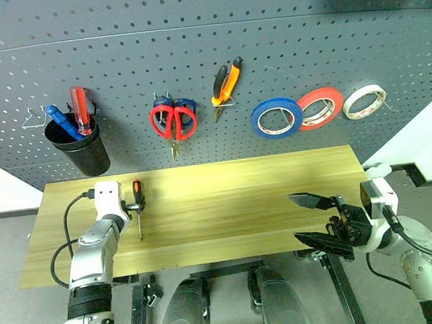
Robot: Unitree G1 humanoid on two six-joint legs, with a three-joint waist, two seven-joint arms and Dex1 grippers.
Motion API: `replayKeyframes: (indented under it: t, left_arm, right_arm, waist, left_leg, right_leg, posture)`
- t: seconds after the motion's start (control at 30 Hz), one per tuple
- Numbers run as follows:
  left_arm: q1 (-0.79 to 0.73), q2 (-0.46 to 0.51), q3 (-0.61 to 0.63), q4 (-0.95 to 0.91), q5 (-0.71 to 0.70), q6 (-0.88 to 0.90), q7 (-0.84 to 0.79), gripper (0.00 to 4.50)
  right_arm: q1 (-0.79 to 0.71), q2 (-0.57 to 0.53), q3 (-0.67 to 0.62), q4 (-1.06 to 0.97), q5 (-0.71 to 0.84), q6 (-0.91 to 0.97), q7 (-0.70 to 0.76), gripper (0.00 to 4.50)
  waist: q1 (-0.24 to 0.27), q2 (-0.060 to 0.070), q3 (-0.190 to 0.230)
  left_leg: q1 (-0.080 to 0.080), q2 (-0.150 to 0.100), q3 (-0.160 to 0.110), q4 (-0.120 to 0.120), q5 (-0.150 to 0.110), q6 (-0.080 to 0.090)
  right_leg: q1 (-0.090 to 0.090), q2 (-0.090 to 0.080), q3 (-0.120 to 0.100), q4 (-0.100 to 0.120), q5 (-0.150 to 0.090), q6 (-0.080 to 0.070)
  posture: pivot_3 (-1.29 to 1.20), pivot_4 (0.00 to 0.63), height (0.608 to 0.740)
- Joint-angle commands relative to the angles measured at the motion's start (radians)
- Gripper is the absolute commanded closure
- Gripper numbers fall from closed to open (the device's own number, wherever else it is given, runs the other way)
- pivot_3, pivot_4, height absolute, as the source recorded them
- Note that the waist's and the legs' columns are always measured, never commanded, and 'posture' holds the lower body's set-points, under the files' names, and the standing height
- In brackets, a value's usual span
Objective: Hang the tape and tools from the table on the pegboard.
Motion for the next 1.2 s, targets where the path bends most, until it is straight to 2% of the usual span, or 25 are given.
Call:
replayKeyframes:
  t: [0.03,0.3,0.63,0.73,1.07,1.2]
  left_arm:
    - [-0.034,0.009,0.02,0.08,-0.004,-0.002,0.026,0.02]
    - [-0.095,0.025,-0.007,0.215,-0.001,-0.015,-0.01,0.02]
    - [-0.157,0.02,-0.032,0.323,0.012,-0.054,-0.005,0.02]
    - [-0.164,0.016,-0.021,0.333,-0.014,-0.056,-0.023,0.59]
    - [-0.139,-0.001,-0.017,0.294,-0.024,-0.007,0.006,3.95]
    - [-0.098,-0.007,-0.022,0.228,-0.035,0.033,0.002,3.98]
  right_arm:
    - [0.034,-0.011,-0.037,-0.056,0.034,0.009,-0.012,0.0]
    - [0.079,-0.026,-0.061,-0.098,0.051,0.027,-0.029,0.0]
    - [0.086,-0.025,-0.067,-0.123,0.066,0.04,-0.067,0.0]
    - [0.084,-0.026,-0.067,-0.125,0.067,0.042,-0.073,0.0]
    - [0.05,-0.027,-0.063,-0.108,0.065,0.05,-0.083,0.0]
    - [0.03,-0.021,-0.056,-0.074,0.052,0.039,-0.069,0.0]
  waist:
    - [0.0,-0.001,0.003]
    - [-0.003,-0.003,0.023]
    - [-0.003,-0.002,0.026]
    - [-0.004,-0.001,0.026]
    - [-0.002,0.001,0.028]
    - [-0.003,0.001,0.028]
  left_leg:
    - [-0.001,0.0,0.0,0.0,0.0,0.0]
    - [-0.001,0.0,0.0,-0.002,0.0,0.0]
    - [-0.002,0.0,0.0,-0.003,0.0,0.0]
    - [-0.002,0.0,0.0,-0.004,0.0,0.0]
    - [-0.003,0.0,0.0,-0.007,-0.001,0.001]
    - [-0.003,0.0,0.001,-0.008,-0.001,0.002]
  right_leg:
    - [-0.001,0.0,0.0,-0.001,0.0,0.0]
    - [-0.002,-0.001,0.0,-0.001,0.0,0.0]
    - [-0.002,-0.001,0.0,-0.004,0.0,0.0]
    - [-0.002,-0.001,0.0,-0.005,0.0,0.0]
    - [-0.002,-0.001,0.0,-0.01,0.0,0.0]
    - [-0.002,-0.001,0.0,-0.012,0.0,0.0]
  posture:
    - [-0.12,0.274,0.736]
    - [-0.15,0.287,0.736]
    - [-0.16,0.288,0.736]
    - [-0.16,0.288,0.736]
    - [-0.15,0.281,0.736]
    - [-0.14,0.276,0.736]
